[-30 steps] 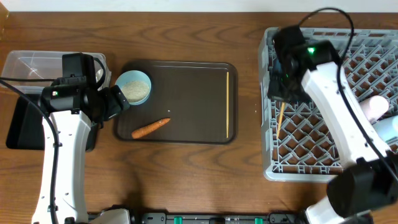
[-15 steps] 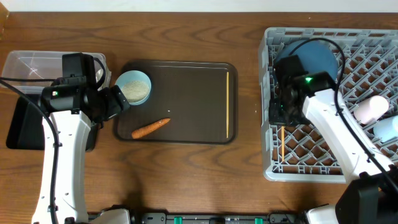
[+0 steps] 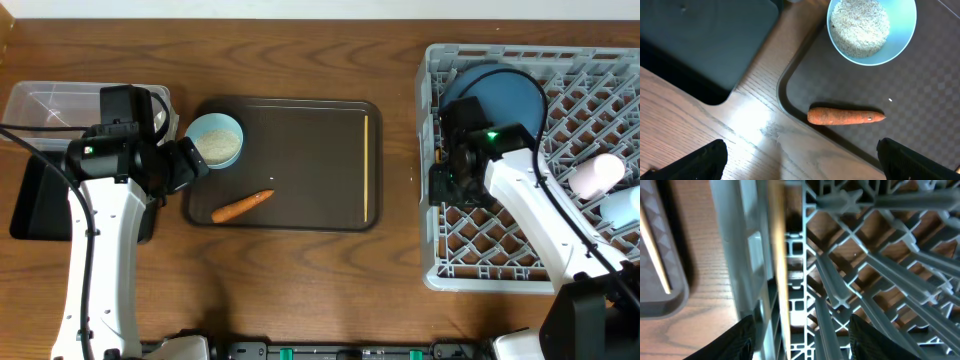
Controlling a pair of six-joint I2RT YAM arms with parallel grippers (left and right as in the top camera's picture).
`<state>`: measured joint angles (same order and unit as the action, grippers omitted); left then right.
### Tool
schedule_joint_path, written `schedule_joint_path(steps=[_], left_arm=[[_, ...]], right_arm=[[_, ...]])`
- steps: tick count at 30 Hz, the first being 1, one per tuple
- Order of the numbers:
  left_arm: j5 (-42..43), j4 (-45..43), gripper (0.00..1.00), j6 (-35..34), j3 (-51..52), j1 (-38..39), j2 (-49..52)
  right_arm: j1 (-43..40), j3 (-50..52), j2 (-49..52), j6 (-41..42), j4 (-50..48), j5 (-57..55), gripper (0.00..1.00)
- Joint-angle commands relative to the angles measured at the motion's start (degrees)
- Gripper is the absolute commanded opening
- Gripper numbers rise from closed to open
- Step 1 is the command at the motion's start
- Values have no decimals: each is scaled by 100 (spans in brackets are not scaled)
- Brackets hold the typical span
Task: Sort waste into correct bins and load items into the dishwasher rack
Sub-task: 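Carry the chopstick right and insert it upright into the rack, then move the right gripper back to the tray and grasp the second chopstick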
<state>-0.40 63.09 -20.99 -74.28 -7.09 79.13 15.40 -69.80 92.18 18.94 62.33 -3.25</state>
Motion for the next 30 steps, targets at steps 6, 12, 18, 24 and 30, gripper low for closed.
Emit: schedule_joint_path(steps=[6,12,18,24,30], left_arm=[[-70,33,98,-33,35,-28,-15],[-68,31,98,-37,35,-28,-15],[-68,35,98,-35,35,-28,-15],[-68,35,98,-35,35,-28,-15],[-68,35,98,-35,35,-28,-15]], right_arm=[[271,-1360,-190,-592,-544,793,59],[820,-1386,111,-131,-1130,905,58],[1342,-1388,1032,501,-1534,358,63],[1543,-1388,1971,833,-1971,-138,64],[1580,-1388,2664,892,-2236,-85,61]])
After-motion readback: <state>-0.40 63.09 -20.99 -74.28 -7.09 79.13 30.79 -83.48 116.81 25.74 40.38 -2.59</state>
